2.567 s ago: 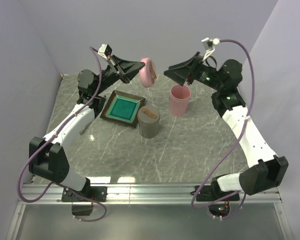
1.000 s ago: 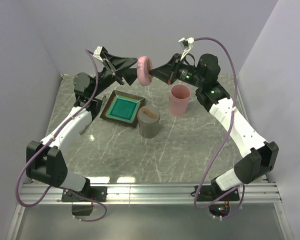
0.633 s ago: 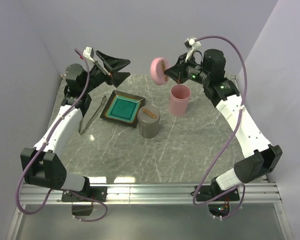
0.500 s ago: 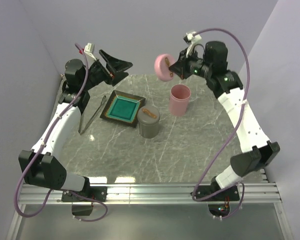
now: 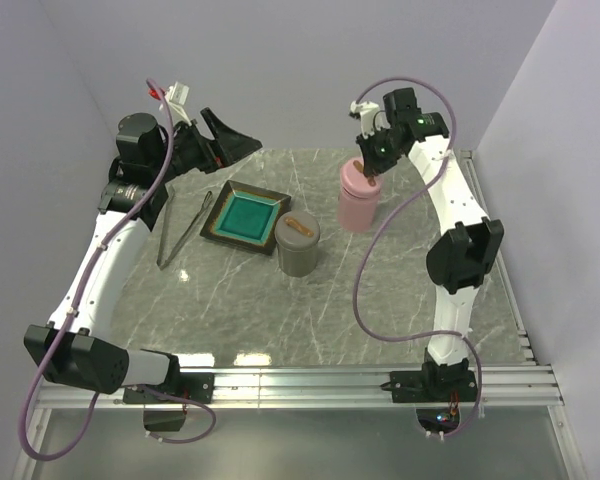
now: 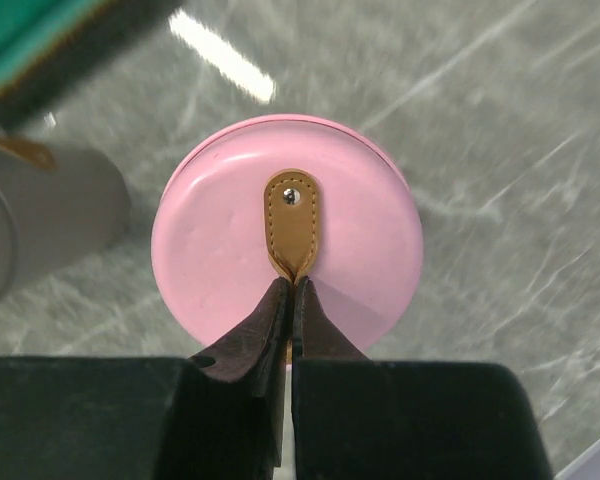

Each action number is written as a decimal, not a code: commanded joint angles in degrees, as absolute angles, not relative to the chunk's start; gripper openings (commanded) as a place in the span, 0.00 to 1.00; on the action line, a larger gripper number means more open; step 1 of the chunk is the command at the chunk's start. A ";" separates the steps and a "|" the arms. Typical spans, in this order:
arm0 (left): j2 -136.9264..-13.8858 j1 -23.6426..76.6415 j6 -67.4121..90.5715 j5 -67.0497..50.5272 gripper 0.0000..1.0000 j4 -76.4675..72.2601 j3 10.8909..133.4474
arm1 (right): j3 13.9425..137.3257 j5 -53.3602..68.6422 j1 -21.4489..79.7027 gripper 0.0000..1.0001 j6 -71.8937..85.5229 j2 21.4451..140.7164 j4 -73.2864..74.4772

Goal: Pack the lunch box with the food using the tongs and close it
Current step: Put the lid back on the lunch box

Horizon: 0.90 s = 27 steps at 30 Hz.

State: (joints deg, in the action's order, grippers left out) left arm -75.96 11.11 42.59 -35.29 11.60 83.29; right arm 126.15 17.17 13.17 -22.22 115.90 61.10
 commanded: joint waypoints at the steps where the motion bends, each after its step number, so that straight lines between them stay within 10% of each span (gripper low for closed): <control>1: -74.27 11.25 39.64 -36.65 1.00 11.78 84.02 | 131.48 15.91 12.83 0.00 -25.75 115.92 67.32; 27: -73.04 10.99 40.25 -36.47 0.99 11.51 80.25 | 135.09 14.42 13.71 0.00 -26.98 122.69 67.85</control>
